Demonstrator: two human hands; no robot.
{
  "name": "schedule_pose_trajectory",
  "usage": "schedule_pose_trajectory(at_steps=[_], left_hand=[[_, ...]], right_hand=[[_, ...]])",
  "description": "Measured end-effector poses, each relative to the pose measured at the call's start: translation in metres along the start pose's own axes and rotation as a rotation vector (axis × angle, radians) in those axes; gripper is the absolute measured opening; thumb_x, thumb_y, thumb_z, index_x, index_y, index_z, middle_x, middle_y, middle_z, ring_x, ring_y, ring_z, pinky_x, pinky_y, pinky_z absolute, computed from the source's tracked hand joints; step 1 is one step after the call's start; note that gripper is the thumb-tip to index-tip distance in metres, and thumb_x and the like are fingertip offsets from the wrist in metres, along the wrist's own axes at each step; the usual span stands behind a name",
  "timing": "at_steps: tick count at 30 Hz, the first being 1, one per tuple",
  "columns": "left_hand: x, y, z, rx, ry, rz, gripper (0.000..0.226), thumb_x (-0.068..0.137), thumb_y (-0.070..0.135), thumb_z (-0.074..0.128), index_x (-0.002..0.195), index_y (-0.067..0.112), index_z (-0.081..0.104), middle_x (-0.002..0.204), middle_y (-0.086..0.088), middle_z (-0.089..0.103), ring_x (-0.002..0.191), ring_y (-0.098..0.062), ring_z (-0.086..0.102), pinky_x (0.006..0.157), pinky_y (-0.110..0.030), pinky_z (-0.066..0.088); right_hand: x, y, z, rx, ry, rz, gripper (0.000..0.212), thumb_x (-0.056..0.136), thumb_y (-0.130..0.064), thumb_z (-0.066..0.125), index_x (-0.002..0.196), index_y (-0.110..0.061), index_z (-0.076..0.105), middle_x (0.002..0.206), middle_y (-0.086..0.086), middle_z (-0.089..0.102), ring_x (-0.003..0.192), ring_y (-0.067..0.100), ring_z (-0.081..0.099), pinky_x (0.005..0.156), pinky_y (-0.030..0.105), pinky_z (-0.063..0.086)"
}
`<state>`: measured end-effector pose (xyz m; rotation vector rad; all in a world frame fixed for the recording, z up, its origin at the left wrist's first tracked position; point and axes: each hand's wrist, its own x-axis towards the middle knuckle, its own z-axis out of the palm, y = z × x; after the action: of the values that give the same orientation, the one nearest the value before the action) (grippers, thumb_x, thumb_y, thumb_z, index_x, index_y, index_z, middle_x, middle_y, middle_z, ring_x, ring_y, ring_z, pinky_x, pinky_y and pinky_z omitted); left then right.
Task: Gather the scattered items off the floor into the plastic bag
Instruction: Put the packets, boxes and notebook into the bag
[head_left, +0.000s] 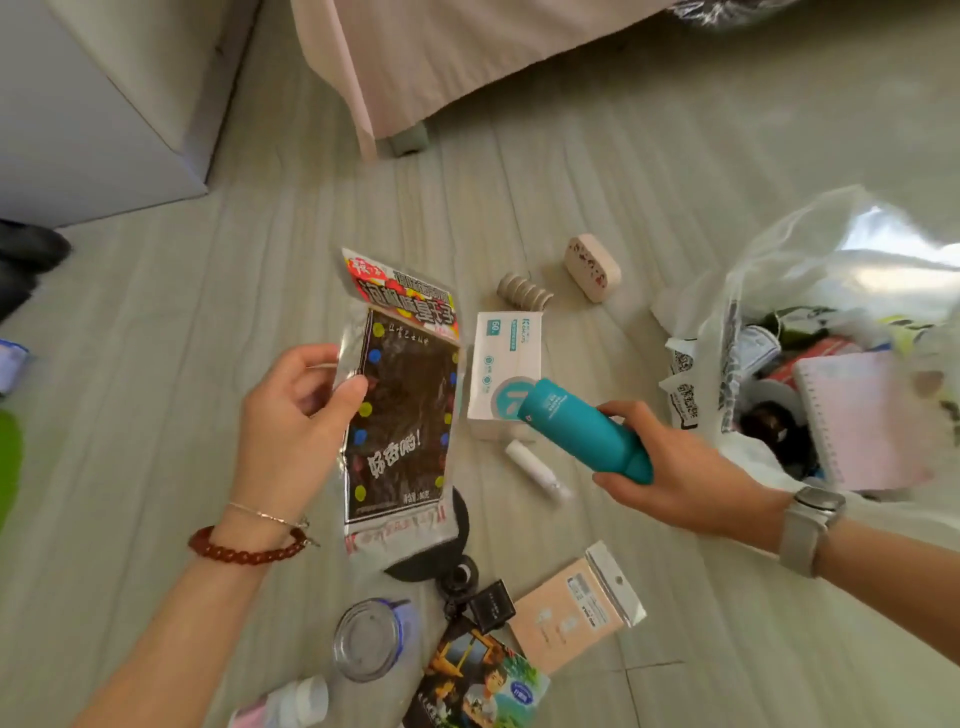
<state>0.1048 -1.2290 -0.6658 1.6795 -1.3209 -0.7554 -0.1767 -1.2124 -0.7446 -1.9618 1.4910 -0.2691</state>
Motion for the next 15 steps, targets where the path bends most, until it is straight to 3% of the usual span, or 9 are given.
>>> schedule_pose_trajectory(at_steps=[4,7,9,11,13,15], left_hand=[[0.005,0.052,0.064,-0.066,-0.198,0.067,0.026,0.082,0.007,0.061,0.082,0.031,0.051,0.080,0.012,0.064,0.063,0.010,0.063,0.058,-0.009,0.053],[0.006,0.079,0.124,-0.175,-0.302,0.016,0.027,0.083,0.003,0.059,0.081,0.028,0.051,0.082,0.000,0.065,0.067,-0.006,0.065,0.066,-0.025,0.056],[0.001,0.093,0.167,-0.213,-0.349,-0.017,0.028,0.083,-0.002,0.058,0.081,0.025,0.050,0.080,-0.002,0.064,0.070,-0.013,0.062,0.073,-0.032,0.054],[-0.005,0.104,0.205,-0.222,-0.387,-0.037,0.025,0.083,-0.004,0.057,0.083,0.020,0.051,0.078,0.001,0.063,0.068,-0.010,0.060,0.072,-0.030,0.053],[-0.011,0.110,0.236,-0.214,-0.397,-0.073,0.019,0.082,-0.004,0.058,0.093,0.012,0.053,0.079,0.001,0.063,0.068,-0.008,0.060,0.071,-0.027,0.054],[-0.012,0.112,0.259,-0.198,-0.385,-0.131,0.024,0.082,-0.004,0.059,0.101,0.008,0.051,0.089,-0.007,0.064,0.076,-0.017,0.063,0.077,-0.032,0.054]], right_hand=[[-0.032,0.040,-0.044,0.089,0.287,0.126,0.056,0.079,-0.033,0.064,0.126,-0.021,0.036,0.102,0.000,0.060,0.082,0.019,0.060,0.074,0.034,0.048],[-0.048,0.079,-0.067,0.212,0.485,0.300,0.053,0.083,-0.024,0.063,0.127,-0.016,0.037,0.092,-0.005,0.053,0.070,0.017,0.053,0.064,0.029,0.043],[-0.056,0.110,-0.078,0.236,0.576,0.418,0.052,0.084,-0.024,0.061,0.129,-0.015,0.036,0.094,-0.002,0.051,0.075,0.020,0.052,0.066,0.033,0.045],[-0.060,0.140,-0.090,0.231,0.608,0.492,0.050,0.085,-0.025,0.060,0.128,-0.014,0.036,0.102,0.003,0.052,0.081,0.022,0.053,0.073,0.038,0.048],[-0.055,0.165,-0.101,0.179,0.579,0.489,0.045,0.086,-0.023,0.057,0.126,-0.013,0.039,0.101,0.006,0.054,0.078,0.022,0.052,0.068,0.033,0.044],[-0.041,0.183,-0.109,0.133,0.528,0.434,0.046,0.086,-0.022,0.055,0.129,-0.012,0.039,0.102,0.009,0.057,0.079,0.023,0.053,0.066,0.031,0.042]])
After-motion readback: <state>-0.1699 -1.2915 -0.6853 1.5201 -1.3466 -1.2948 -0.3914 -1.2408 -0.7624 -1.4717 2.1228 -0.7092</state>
